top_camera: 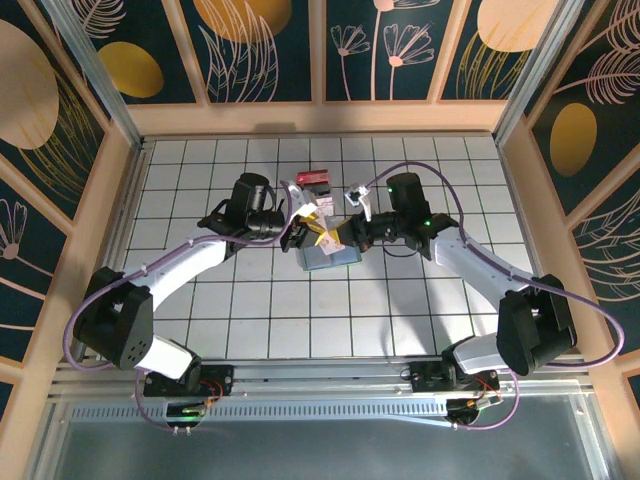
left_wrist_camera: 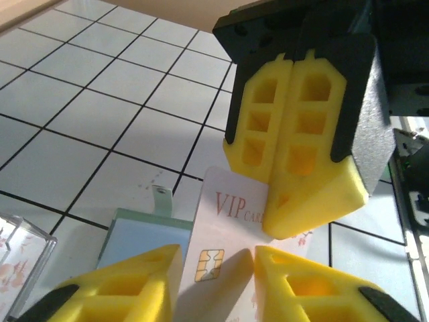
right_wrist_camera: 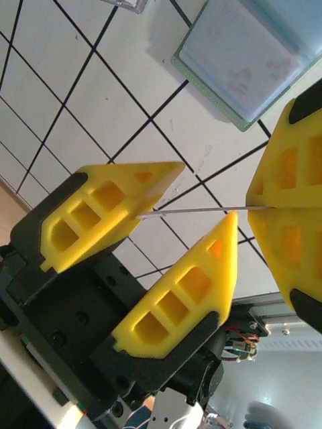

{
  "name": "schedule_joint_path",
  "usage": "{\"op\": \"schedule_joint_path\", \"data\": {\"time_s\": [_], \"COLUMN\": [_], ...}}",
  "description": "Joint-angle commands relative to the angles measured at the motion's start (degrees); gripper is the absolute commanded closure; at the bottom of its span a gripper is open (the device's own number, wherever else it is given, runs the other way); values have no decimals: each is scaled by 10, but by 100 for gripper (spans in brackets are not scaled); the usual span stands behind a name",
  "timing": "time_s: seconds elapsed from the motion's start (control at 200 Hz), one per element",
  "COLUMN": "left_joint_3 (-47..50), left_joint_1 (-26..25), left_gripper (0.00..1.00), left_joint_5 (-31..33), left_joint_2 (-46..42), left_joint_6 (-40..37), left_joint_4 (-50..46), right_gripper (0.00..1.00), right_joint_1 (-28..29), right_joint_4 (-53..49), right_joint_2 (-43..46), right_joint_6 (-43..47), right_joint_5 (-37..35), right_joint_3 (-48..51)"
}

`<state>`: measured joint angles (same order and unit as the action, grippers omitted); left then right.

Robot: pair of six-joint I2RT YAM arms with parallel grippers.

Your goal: Take the credit cards out of the card holder

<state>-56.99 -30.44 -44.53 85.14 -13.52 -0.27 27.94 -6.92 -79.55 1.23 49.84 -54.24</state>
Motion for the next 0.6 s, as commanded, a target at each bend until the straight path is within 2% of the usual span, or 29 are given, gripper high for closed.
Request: {"op": "schedule_joint_path", "data": {"time_s": [0.0, 0.095, 0.19, 0.325, 0.4, 0.49, 0.596], "left_joint_3": [-19, -21, -21, -1, 31, 82, 144], "left_joint_1": [0, 1, 0, 1, 0, 0, 0], "left_gripper": [80, 100, 100, 100, 100, 100, 100], "left_joint_5": [-39, -40, -37, -1, 51, 124, 176], "left_joint_2": [-4, -3, -5, -23, -45, -82, -125], "left_joint_6": [-19, -21, -19, 30, 90, 169, 260], "left_joint_4": [-23, -25, -18, 35, 108, 211, 329], "right_gripper": [99, 98, 94, 69, 54, 49, 43], "right_joint_1": [-1, -2, -2, -5, -12, -26, -36], "right_joint_4": [-3, -5, 0, 33, 69, 128, 201], "right_joint_2": [18, 18, 18, 32, 50, 81, 113], "right_joint_6": [32, 37, 31, 3, -23, -68, -129], "right_joint_5": [26, 22, 10, -28, -50, -64, -94], "right_joint_3": [-4, -7, -9, -1, 15, 47, 84]}}
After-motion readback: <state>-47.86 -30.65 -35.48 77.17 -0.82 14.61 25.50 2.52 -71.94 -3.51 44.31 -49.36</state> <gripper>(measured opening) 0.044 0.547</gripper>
